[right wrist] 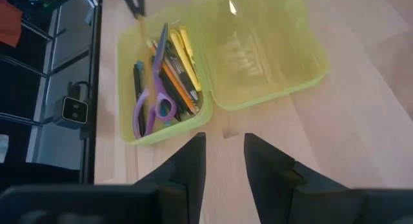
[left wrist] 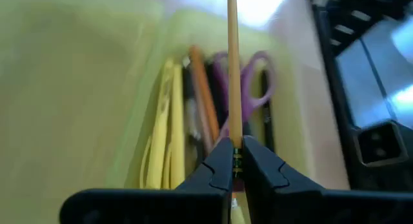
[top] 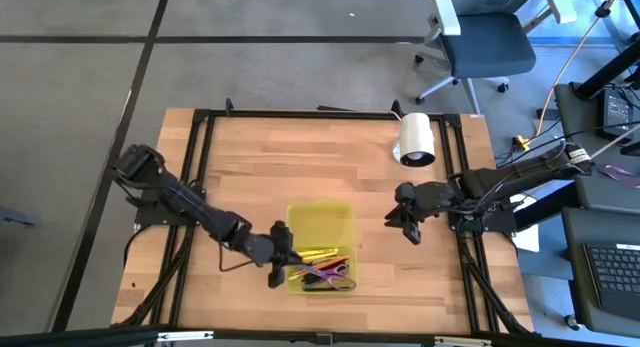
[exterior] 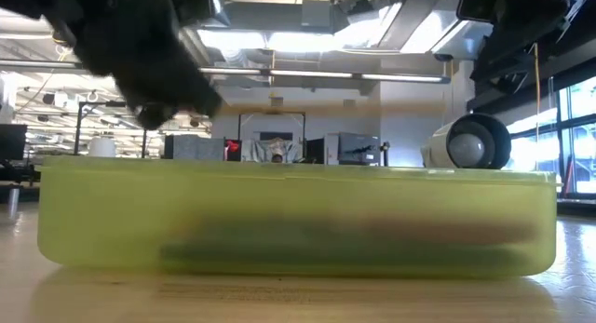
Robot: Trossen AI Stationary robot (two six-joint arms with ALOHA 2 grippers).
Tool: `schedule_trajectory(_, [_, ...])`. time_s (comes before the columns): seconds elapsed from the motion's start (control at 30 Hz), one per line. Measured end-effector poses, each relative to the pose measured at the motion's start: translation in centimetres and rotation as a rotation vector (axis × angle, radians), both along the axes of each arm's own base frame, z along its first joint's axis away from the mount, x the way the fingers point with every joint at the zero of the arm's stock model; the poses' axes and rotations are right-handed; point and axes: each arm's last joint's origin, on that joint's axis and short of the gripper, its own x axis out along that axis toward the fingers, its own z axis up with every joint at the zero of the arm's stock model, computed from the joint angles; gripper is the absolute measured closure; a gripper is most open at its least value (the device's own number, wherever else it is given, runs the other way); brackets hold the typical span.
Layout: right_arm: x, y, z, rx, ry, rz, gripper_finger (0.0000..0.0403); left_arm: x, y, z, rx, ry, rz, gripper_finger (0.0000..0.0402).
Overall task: Pick & place school supplies into a supply box
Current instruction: Put the yellow pencil into the yellow supply box, then close the yellow supply box
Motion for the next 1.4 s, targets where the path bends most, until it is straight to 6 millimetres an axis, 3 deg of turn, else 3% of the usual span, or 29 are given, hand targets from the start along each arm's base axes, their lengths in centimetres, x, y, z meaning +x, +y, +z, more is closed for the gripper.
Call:
schedule_trajectory(0.27, [-0.2,0.7,0.0,-0.002,0.005,0.037,0.0294,0.2,-1.5,-2.7,-0.038,0.102,0.019,0.0394])
schedule_trajectory(0.7, [-0.3,0.8,-0.1,-0.003,0.008,0.045,0.0294,0.5,-1.2,-3.0,0.007,0.134,-0.061,0.0392])
schedule_trajectory(1.0, [-0.3,0.8,-0.1,-0.005,0.007,0.043,0.0294,0.4,-1.2,-3.1,-0.010,0.153,-0.037,0.0351])
schedule_trajectory(1.17, [-0.2,0.8,0.0,-0.030,-0.005,0.047,0.0294,0.3,-1.2,-2.6,-0.030,0.144,-0.052,0.0338])
schedule_trajectory(1.4, [0.1,0.6,0.3,-0.145,-0.069,0.031,0.0294,0.1,-0.4,0.4,-0.177,0.072,0.038,0.0342])
